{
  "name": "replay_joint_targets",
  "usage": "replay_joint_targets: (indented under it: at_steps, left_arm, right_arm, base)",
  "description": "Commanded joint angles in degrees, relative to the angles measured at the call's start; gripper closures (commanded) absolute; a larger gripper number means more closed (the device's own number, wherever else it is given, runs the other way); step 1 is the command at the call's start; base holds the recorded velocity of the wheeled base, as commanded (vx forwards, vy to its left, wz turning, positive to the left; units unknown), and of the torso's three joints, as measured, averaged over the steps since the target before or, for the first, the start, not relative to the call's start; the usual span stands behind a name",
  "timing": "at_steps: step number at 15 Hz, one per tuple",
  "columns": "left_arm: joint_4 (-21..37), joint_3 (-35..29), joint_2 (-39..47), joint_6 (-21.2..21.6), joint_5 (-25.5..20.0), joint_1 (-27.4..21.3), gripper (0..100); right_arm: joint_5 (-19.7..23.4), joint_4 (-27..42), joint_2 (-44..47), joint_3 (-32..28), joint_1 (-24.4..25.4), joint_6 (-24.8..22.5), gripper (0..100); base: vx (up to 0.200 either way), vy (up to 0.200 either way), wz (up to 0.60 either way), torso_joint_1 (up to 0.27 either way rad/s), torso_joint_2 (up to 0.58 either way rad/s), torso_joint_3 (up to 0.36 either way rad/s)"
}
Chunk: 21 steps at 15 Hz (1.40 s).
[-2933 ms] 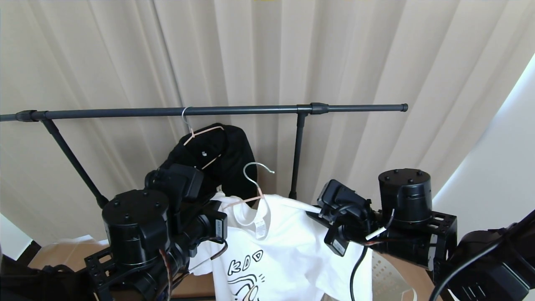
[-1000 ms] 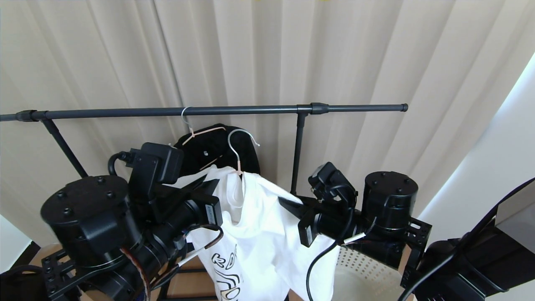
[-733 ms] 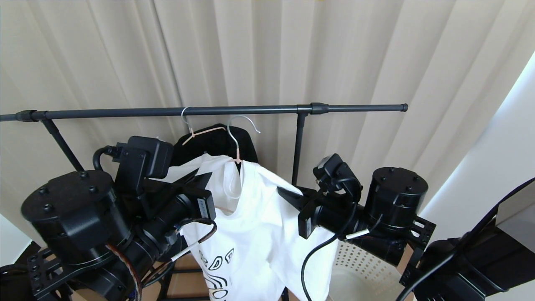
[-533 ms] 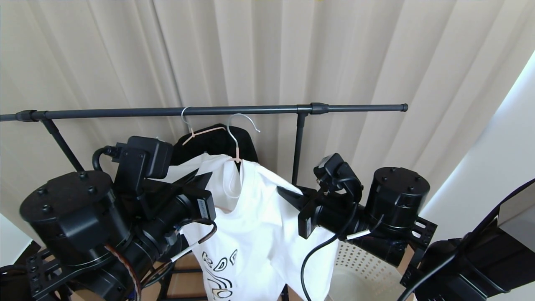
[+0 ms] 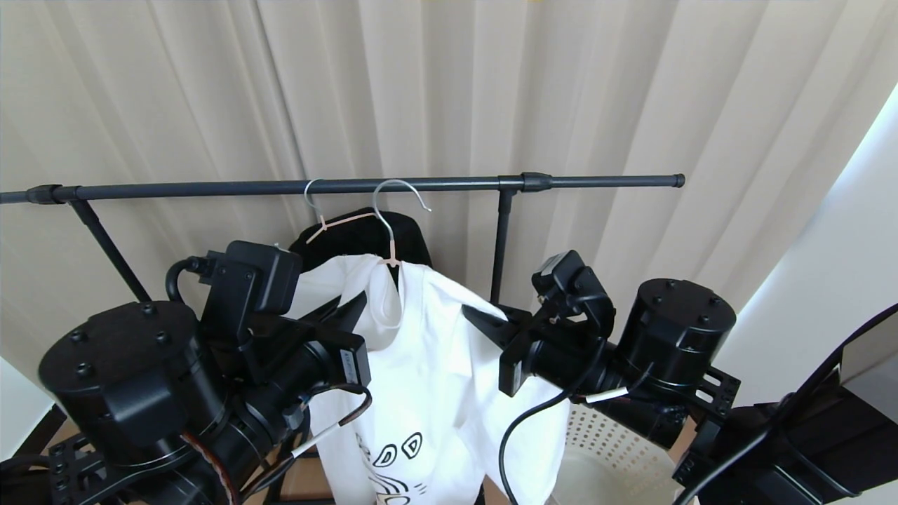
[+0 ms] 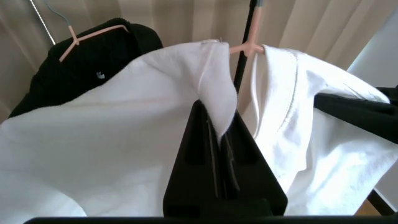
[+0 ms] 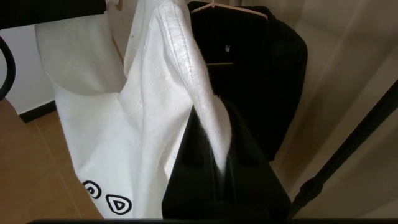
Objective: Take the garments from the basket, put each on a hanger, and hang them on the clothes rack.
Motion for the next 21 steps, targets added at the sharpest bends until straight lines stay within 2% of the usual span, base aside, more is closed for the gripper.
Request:
replay_joint_targets:
  at_steps: [1, 6, 7, 15, 18, 21]
  left_arm:
    - [-0.11, 0.10, 0.70, -0.01, -0.02, -0.23, 100]
    - [-0.20, 0.10, 1.93, -0.27, 0.07, -0.23, 100]
    - [-0.20, 0.10, 1.93, -0.27, 0.07, -0.23, 0]
    - [-0.29, 0.45, 1.41, -0.19, -0.11, -1.37, 0]
    - [-0.20, 1.77, -3.60, 2.54, -0.37, -1.46, 0]
    - [0.07, 2.21, -9.41, 6.23, -1.78, -1.28, 0]
  right_arm:
    - [0.12, -0.06, -0.60, 0.10, 0.02, -0.02, 100]
    - [0.29, -0.06, -1.30, 0.46, 0.11, 0.07, 100]
    - [0.29, -0.06, -1.30, 0.46, 0.11, 0.07, 100]
    - [0.38, -0.14, -2.62, 0.90, 0.72, 0.07, 100]
    - [0.65, -0.14, -2.53, 0.90, -0.24, 0.24, 100]
    - [4.25, -1.55, -2.97, 1.86, -2.26, 0.24, 100]
  base:
    - [0.000, 0.000, 0.00, 0.000, 0.00, 0.000]
    - [0.000, 0.000, 0.00, 0.000, 0.00, 0.000]
    - [0.000, 0.000, 0.00, 0.000, 0.00, 0.000]
    - [0.000, 0.000, 0.00, 0.000, 0.00, 0.000]
    - [0.000, 0.000, 0.00, 0.000, 0.00, 0.000]
    - [0.000, 0.000, 0.00, 0.000, 0.00, 0.000]
